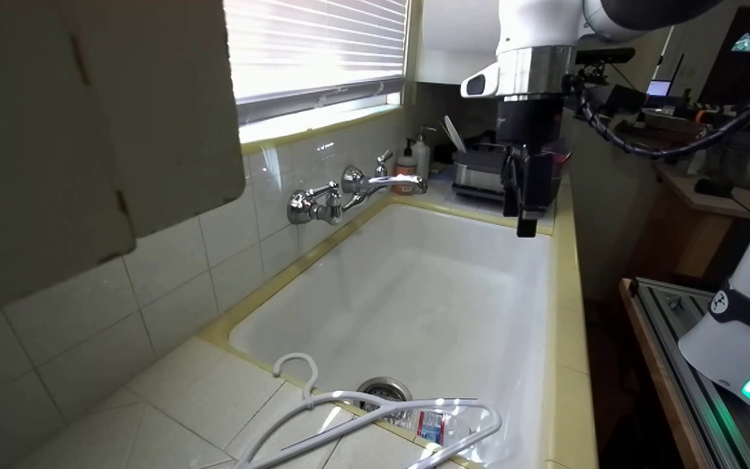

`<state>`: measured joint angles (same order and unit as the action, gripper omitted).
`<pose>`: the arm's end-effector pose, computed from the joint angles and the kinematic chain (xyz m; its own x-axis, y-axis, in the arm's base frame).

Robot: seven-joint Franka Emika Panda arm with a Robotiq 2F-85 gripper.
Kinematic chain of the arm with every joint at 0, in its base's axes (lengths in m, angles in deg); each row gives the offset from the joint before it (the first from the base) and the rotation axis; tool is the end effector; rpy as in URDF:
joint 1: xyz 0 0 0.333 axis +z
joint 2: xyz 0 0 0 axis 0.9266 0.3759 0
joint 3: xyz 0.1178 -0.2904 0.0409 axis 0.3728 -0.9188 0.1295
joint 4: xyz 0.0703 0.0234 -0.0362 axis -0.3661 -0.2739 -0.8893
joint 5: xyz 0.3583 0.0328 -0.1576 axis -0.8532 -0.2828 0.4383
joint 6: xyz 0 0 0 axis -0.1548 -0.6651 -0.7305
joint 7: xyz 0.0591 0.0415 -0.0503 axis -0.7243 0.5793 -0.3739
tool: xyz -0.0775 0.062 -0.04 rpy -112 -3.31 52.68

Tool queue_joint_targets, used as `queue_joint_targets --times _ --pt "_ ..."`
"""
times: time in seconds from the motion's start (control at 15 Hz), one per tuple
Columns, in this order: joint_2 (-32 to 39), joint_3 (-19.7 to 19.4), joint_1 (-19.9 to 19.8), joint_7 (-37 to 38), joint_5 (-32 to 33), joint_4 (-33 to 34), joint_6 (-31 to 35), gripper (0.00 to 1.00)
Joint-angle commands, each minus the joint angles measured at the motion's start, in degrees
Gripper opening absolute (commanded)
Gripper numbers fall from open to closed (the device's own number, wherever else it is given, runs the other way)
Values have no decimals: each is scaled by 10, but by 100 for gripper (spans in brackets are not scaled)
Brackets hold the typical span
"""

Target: Hang the hanger on the tap

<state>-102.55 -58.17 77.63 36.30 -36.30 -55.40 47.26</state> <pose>0.3931 0.1146 0.3888 0.9604 0.2668 -0.0808 0.2583 -0.9606 -0.1023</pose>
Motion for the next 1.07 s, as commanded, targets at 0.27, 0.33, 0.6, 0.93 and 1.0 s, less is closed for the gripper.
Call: queue_joint_targets --times 0.27,0.33,0.6,0.93,1.0 --pt "164 12 37 -89 -114 23 125 100" --pt "183 16 39 -105 -130 27 138 100" --pt "256 42 35 -158 -176 61 171 100" --pt "340 78 23 -203 -188 123 167 100" --pt "353 83 21 -199 -179 136 159 100"
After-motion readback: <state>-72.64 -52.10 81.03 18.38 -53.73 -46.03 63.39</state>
